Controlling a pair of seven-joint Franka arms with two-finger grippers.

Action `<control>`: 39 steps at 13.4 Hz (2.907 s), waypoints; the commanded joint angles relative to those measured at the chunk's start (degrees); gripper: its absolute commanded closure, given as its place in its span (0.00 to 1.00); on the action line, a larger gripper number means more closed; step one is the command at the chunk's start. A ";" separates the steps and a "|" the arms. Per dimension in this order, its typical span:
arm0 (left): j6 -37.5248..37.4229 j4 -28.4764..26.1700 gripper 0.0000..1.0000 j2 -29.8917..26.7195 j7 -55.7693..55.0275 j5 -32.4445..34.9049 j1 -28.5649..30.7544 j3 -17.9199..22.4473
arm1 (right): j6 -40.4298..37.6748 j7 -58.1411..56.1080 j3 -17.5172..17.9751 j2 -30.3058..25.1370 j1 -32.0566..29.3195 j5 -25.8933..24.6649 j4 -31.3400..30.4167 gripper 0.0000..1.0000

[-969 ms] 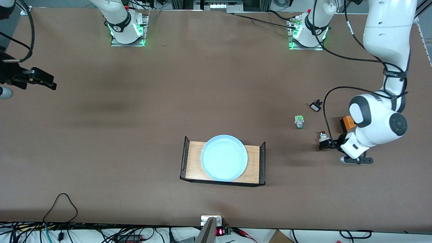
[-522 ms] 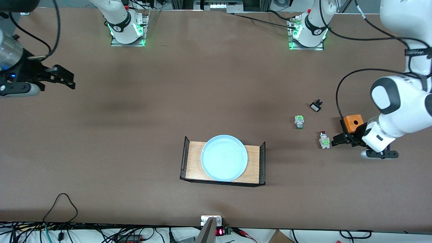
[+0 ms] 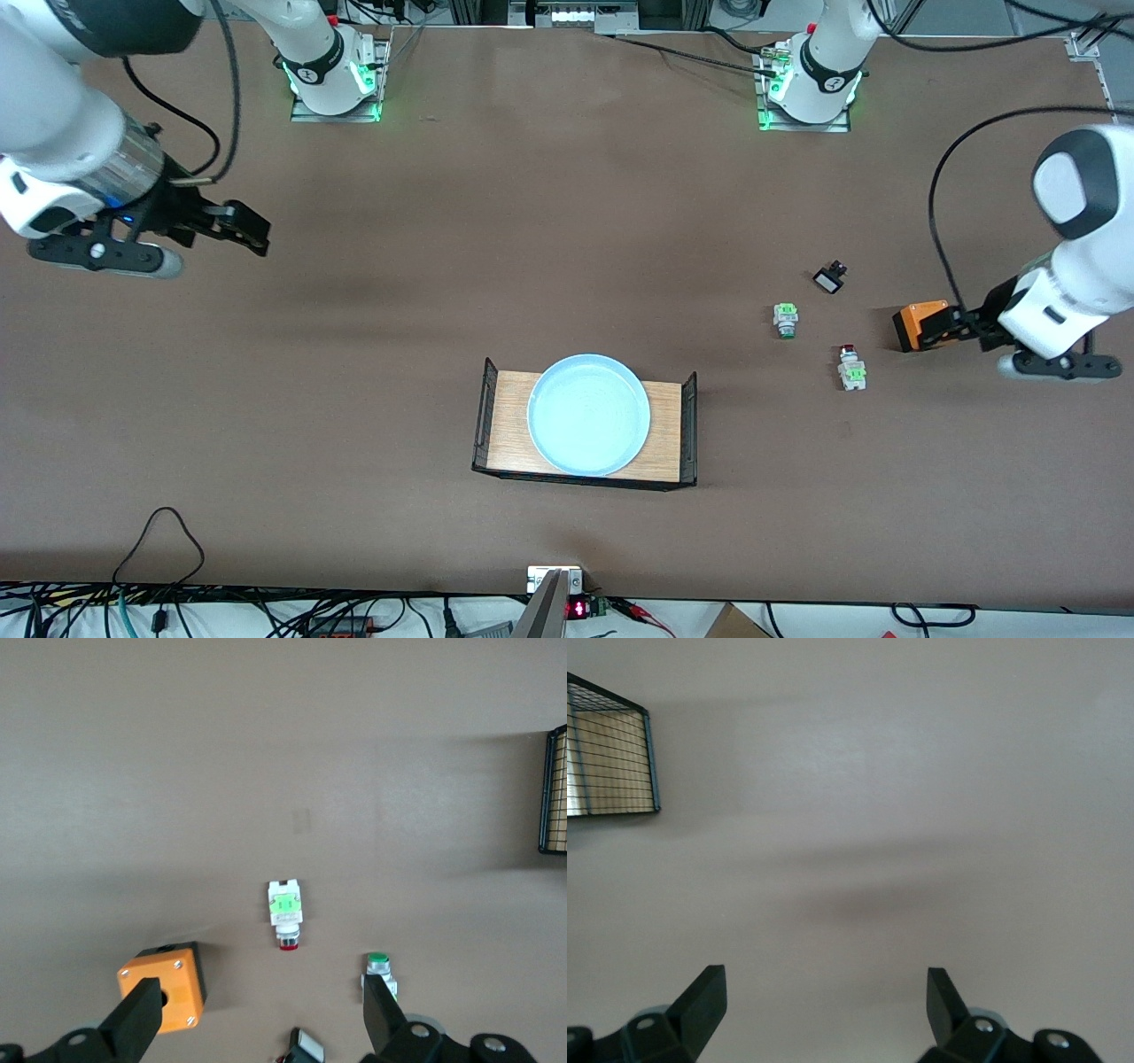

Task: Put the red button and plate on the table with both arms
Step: 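Raise the left gripper while the right gripper reaches toward the plate, then lower the right gripper onto the rim of the blue plate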

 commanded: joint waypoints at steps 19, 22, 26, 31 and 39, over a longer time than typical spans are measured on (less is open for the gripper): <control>-26.52 8.44 0.00 -13.68 -6.40 8.41 10.88 -13.99 | 13.04 39.83 -0.53 12.42 17.53 4.69 1.73 0.00; -26.52 9.94 0.00 -13.50 -7.73 8.32 10.80 -14.34 | 17.88 48.28 -0.44 14.88 19.99 4.87 2.51 0.00; -26.60 10.03 0.00 -13.50 -7.46 8.50 10.45 -14.69 | 19.49 59.01 -0.61 21.81 20.96 7.16 11.02 0.00; -28.71 10.21 0.00 -13.41 -7.55 8.76 10.27 -14.87 | 27.37 63.05 -0.53 27.80 21.49 7.16 15.26 0.00; -29.07 11.44 0.00 -13.32 -7.99 8.67 10.27 -14.87 | 38.81 67.38 -0.53 33.86 22.37 7.33 15.79 0.00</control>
